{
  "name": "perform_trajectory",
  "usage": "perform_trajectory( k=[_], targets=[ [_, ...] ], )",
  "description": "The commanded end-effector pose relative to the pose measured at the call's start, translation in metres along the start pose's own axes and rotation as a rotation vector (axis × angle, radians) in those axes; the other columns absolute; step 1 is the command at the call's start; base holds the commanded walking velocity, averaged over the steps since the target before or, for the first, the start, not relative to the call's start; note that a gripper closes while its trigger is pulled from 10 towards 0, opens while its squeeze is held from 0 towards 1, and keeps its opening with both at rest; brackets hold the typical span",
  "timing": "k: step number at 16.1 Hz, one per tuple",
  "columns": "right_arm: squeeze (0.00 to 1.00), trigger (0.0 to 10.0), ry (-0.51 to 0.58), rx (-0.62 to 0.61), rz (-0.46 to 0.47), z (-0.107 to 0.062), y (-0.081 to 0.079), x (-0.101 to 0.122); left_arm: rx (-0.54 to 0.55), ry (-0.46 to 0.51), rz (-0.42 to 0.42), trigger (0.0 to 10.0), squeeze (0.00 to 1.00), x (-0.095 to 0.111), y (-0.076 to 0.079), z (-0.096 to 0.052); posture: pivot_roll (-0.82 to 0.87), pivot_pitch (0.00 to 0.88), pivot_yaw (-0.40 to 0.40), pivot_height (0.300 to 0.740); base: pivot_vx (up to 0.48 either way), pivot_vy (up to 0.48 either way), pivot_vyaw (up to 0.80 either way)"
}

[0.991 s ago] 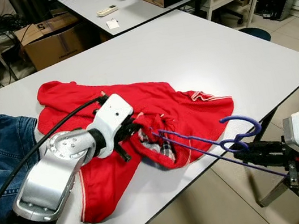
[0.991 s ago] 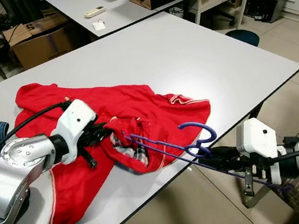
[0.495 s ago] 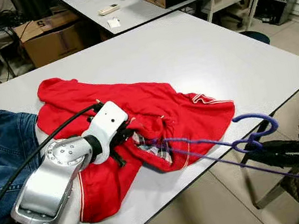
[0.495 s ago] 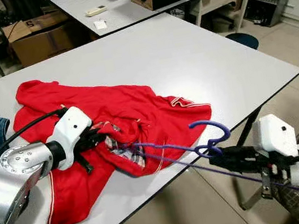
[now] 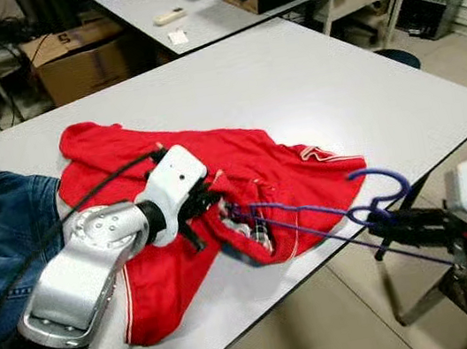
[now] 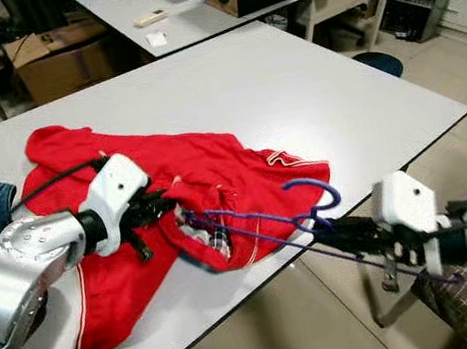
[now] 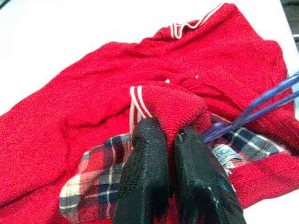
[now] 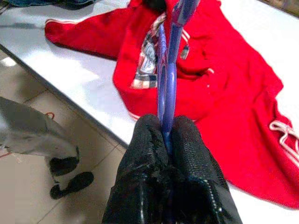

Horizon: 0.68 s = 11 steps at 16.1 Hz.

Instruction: Hang hanger

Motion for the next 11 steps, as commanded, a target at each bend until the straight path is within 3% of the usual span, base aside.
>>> perform_trajectory(
  k=[1,7,9,11],
  targets=[
    [0.00,10.0,0.005,0.005,-0.009,0.006,0.001,0.000,-0.010,0.022,0.005,0.0,0.00,0.008,0.001,-0.003,-0.04,0.048,0.003,0.740,0.000,0.000,0.00],
    [0.00,10.0,-0.007,0.100,-0.057,0.037,-0.001,-0.005,-0.031,0.057,0.002,0.0,0.00,0.021,0.009,0.002,-0.02,0.051,-0.004,0.740,0.000,0.000,0.00],
    [0.00,10.0,0.002,0.065,-0.085,0.050,0.007,-0.004,-0.042,0.073,0.003,0.0,0.00,0.028,0.011,0.002,-0.01,0.046,0.001,0.740,0.000,0.000,0.00],
    [0.00,10.0,0.003,0.081,-0.103,0.057,0.004,-0.003,-0.040,0.078,0.005,0.0,0.00,0.030,0.011,0.002,-0.01,0.044,0.006,0.740,0.000,0.000,0.00]
  ],
)
Point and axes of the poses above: a point about 5 cm out from each wrist's last joint towards the gripper, its own z axis pointing out of the wrist towards the gripper, its own x axis along the axis of the wrist's last joint, y = z × x, the point moved 5 cm from there along z, pointing out of the wrist towards the gripper, and after that the axes turned 2 degrees about -z, right-handed, at the moved point
